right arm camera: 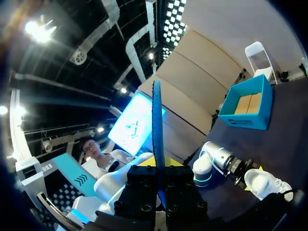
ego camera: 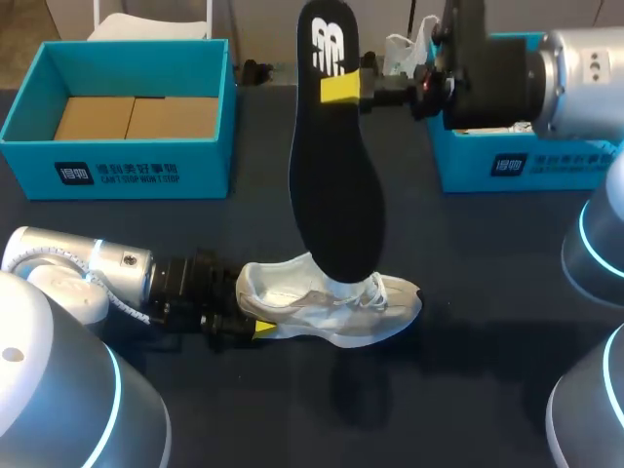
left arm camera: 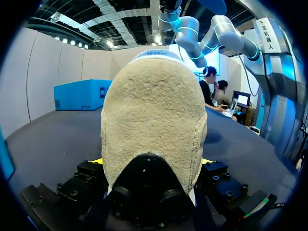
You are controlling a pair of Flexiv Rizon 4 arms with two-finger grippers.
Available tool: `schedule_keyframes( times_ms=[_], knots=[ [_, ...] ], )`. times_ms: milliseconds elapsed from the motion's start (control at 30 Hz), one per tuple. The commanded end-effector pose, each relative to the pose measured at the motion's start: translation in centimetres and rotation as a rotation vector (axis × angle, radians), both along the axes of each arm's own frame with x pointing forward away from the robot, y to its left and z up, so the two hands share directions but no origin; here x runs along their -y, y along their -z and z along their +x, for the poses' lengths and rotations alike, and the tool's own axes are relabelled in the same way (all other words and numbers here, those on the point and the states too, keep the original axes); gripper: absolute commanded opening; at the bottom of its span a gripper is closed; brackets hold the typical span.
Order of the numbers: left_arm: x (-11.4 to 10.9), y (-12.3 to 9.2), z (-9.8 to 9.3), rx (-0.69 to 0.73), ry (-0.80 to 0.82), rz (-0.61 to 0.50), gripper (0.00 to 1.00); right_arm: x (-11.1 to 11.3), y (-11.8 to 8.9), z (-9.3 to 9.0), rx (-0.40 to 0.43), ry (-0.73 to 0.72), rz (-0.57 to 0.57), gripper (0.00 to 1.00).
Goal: Take the shoe out of the shoebox, open the shoe tongue, remove and reinsert the insole, then place the shoe into the shoebox
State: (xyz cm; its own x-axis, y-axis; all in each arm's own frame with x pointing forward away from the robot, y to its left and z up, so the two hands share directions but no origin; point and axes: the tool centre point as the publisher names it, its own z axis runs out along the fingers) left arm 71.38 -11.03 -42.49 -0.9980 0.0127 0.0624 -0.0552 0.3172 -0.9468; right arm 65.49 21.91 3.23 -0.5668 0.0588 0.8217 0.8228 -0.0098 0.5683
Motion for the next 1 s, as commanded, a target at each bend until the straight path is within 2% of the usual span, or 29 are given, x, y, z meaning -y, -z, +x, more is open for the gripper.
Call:
schedule_keyframes(
  times_ms=[33, 600, 1000],
  knots=[
    [0.1, 0.3, 0.1, 0.000, 0.000, 0.000, 0.00, -0.1, -0.2, -0.7, 0.014, 0.001, -0.007, 0.00],
    [0.1, 0.3, 0.1, 0.000, 0.000, 0.000, 0.00, -0.1, -0.4, -2.3, 0.106, 0.008, -0.002, 0.00],
    [0.1, 0.3, 0.1, 0.000, 0.000, 0.000, 0.00, -0.1, -0.4, -2.3, 0.106, 0.008, -0.002, 0.00]
  ],
)
